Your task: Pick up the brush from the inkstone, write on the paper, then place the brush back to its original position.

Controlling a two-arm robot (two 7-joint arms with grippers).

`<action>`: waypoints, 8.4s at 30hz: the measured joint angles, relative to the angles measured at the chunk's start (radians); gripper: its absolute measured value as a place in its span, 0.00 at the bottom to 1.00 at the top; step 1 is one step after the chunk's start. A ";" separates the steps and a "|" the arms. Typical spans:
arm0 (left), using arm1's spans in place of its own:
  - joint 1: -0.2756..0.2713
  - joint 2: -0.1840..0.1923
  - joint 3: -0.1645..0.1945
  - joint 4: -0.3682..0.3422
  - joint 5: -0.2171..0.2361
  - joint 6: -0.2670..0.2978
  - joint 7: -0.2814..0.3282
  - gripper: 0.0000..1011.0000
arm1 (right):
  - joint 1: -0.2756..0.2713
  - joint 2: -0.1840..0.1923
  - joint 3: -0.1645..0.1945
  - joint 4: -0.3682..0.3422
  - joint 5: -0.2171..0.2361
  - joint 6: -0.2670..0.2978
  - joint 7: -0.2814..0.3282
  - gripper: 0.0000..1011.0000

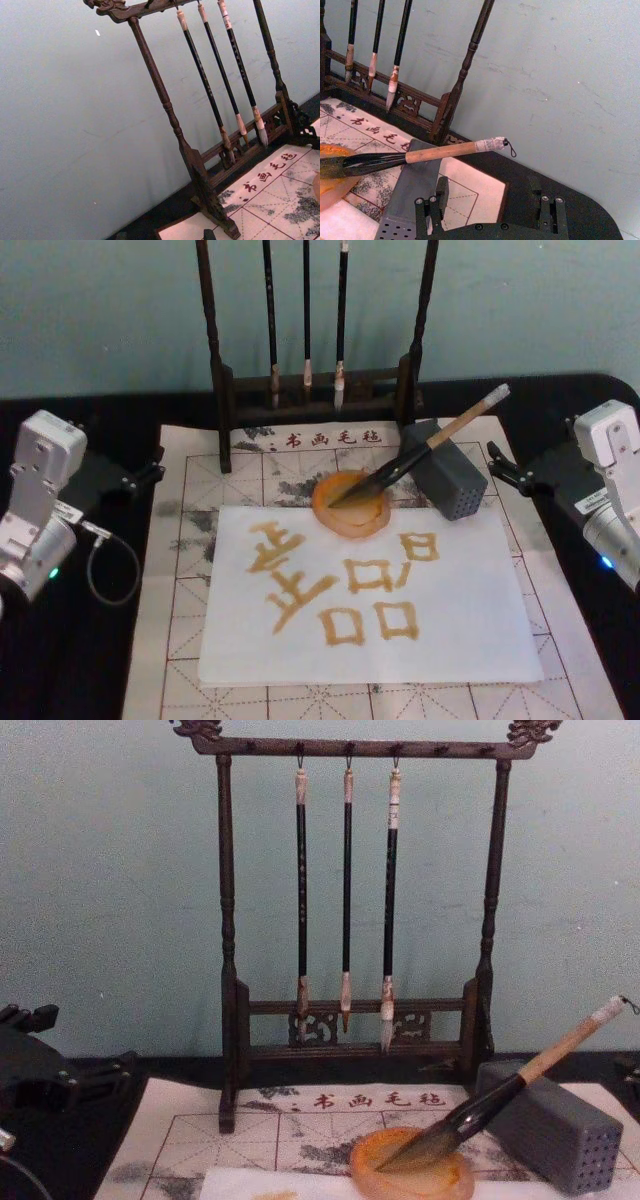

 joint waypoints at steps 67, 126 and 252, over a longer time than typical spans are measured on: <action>0.000 0.000 0.000 0.000 0.000 0.000 0.000 0.99 | -0.073 -0.111 0.239 -0.095 0.503 0.362 0.239 0.99; 0.000 0.000 0.000 0.000 0.000 0.000 0.000 0.99 | 0.158 -0.312 0.253 0.134 0.966 0.572 0.006 0.99; 0.000 0.000 0.000 0.000 0.000 0.000 0.000 0.99 | 0.026 -0.130 0.080 -0.081 0.704 0.162 0.217 0.18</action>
